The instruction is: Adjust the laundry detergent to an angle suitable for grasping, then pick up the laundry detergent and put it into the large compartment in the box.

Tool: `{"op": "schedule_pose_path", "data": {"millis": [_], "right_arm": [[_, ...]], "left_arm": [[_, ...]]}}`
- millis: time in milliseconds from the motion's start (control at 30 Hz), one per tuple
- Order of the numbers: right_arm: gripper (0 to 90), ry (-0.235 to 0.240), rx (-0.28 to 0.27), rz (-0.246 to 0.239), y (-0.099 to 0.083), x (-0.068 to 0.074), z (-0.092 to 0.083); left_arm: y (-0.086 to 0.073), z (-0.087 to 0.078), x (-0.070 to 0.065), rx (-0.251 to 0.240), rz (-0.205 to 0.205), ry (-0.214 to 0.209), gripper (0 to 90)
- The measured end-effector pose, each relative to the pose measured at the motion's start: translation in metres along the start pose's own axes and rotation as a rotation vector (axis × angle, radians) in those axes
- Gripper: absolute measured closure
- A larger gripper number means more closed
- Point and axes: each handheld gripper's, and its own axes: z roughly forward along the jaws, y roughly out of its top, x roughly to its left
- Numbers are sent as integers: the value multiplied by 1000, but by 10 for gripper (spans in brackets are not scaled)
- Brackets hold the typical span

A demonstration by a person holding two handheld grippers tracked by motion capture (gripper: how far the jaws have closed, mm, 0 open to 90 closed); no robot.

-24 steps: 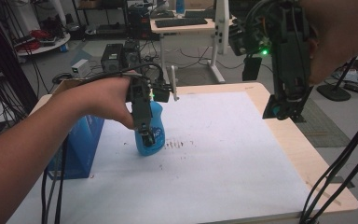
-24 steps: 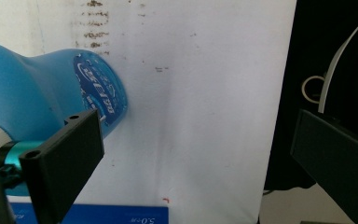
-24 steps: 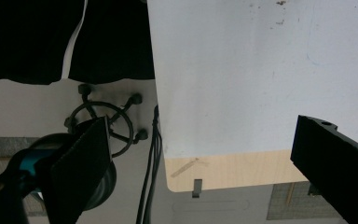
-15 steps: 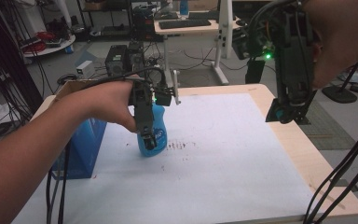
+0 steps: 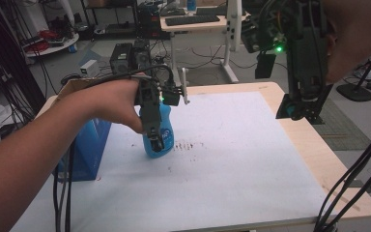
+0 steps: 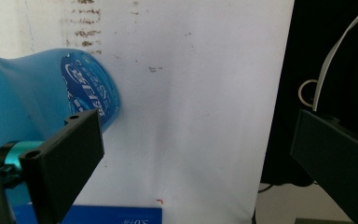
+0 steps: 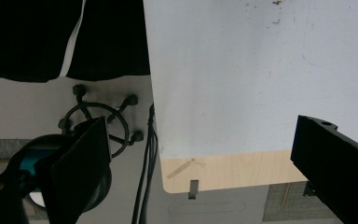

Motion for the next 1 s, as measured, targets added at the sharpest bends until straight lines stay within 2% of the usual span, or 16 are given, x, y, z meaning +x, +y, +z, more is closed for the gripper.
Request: {"op": "schedule_pose_path", "data": {"millis": [433, 667, 700, 733, 767, 1000], "right_arm": [[40, 0, -1, -1, 1, -5, 0], [40, 2, 4, -2, 2, -5, 3], [40, 1, 9, 1, 2, -4, 4], [40, 1, 9, 1, 2, -4, 4], [40, 0, 6, -3, 1, -4, 3], [40, -6, 1, -8, 0, -4, 1]], "left_arm": [[-2, -2, 0, -7, -6, 7, 25], [-2, -6, -6, -20, -13, 11, 24], [-3, -14, -8, -36, -31, 19, 24], [-3, -14, -8, -36, -31, 19, 25], [-3, -20, -7, -45, -54, 19, 25], [-2, -39, -4, -62, -135, 24, 25]]}}
